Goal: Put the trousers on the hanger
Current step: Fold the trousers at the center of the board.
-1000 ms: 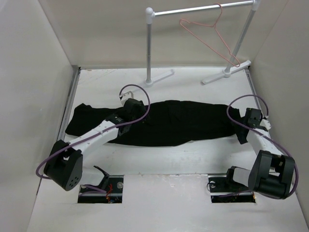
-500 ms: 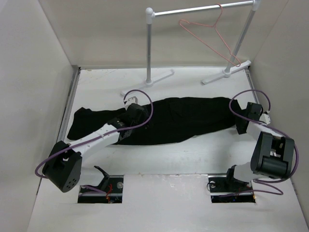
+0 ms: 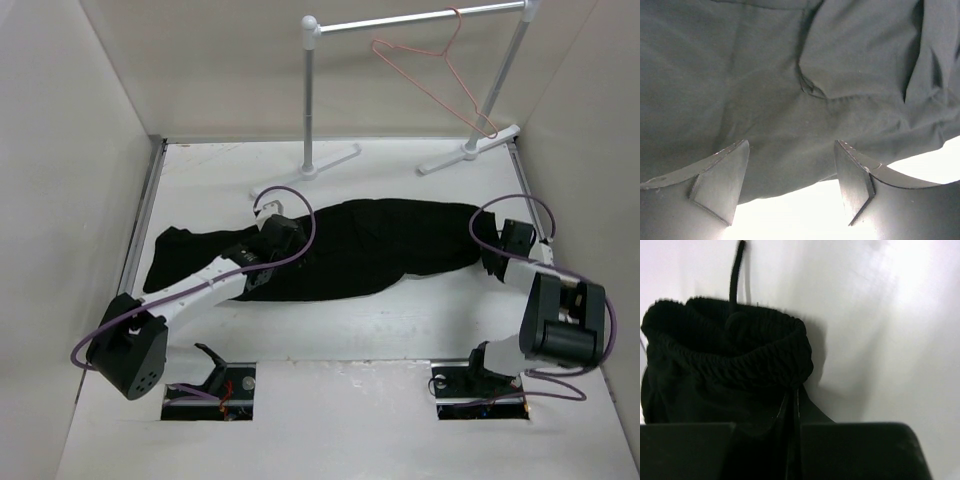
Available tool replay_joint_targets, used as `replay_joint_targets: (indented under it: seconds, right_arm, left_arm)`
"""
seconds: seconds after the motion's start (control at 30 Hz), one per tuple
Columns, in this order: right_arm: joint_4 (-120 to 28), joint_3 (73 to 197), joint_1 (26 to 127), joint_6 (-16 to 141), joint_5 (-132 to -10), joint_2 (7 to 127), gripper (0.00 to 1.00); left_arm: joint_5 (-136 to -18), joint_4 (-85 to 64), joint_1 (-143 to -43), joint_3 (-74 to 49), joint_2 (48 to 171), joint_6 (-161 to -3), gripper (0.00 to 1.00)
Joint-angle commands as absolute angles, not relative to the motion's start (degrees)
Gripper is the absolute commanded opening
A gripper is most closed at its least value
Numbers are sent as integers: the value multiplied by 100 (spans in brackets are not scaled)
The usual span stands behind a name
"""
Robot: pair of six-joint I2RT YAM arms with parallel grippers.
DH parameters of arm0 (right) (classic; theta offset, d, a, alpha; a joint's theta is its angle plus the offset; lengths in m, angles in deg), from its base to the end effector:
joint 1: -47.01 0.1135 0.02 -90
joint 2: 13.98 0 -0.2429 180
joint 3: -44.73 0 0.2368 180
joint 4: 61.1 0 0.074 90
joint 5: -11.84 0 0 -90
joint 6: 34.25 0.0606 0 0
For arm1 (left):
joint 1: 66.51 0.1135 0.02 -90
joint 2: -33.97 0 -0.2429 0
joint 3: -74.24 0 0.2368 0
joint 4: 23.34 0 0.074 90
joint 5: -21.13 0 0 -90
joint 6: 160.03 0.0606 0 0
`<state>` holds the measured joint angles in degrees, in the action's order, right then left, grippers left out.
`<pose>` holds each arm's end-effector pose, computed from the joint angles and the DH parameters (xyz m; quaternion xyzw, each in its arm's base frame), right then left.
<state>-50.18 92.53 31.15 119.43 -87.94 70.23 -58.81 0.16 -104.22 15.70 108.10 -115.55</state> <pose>0.2634 -0.0855 0.1163 0.6175 0.6935 0.0743 0.3636 0.2323 -0.1662 0.1992 -0.0989 0.8948 -0.2252 0.3727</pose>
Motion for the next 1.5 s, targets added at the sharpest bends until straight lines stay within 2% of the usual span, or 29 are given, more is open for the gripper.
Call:
replay_joint_targets:
  seconds: [0.0,0.07,0.57,0.7,0.87,0.9,0.97,1.03,1.13,1.23,1.47]
  right_arm:
    - [-4127,8789,3272,11920,-9098,6058,7]
    - [-3590,8604,3325,11929,-9178,5486,7]
    - [-3588,8603,3325,11929,-9178,5484,7]
    - [-3588,8603,3325,11929,-9178,5484,7]
    - [-3588,8603,3325,11929,-9178,5484,7]
    - [-2735,8525,3578,10955,-8395,2456,76]
    - [-2386,9163,3851,10586,-8614,3081,79]
    - [-1571,9761,4062,10418,-9332,3365,82]
    - [-1363,9546,4423,10461,-10293,3050,92]
    - [-1846,9115,4241,10443,-9575,3295,96]
    - [-2989,8665,2668,10382,-8670,3505,96]
  left_arm:
    - [-5815,153,-10312,1360,10560,-11468,66]
    - [-5859,197,-10277,1342,10534,-11407,66]
    - [-6026,57,-10619,1324,10613,-11327,66]
    - [-5991,22,-10409,1526,10411,-11301,66]
    - [-6105,-180,-10355,1299,10612,-11319,62]
    - [-6105,-207,-10460,1202,10700,-11292,61]
    - [-6053,-216,-10496,1061,10788,-11179,61]
    - [-6035,-181,-10295,990,10745,-11125,61]
    - [-6070,-216,-10057,1165,10543,-11152,64]
    - [-6123,-190,-10354,1227,10691,-11204,64]
    - [-6052,-321,-10672,1306,10613,-11327,65]
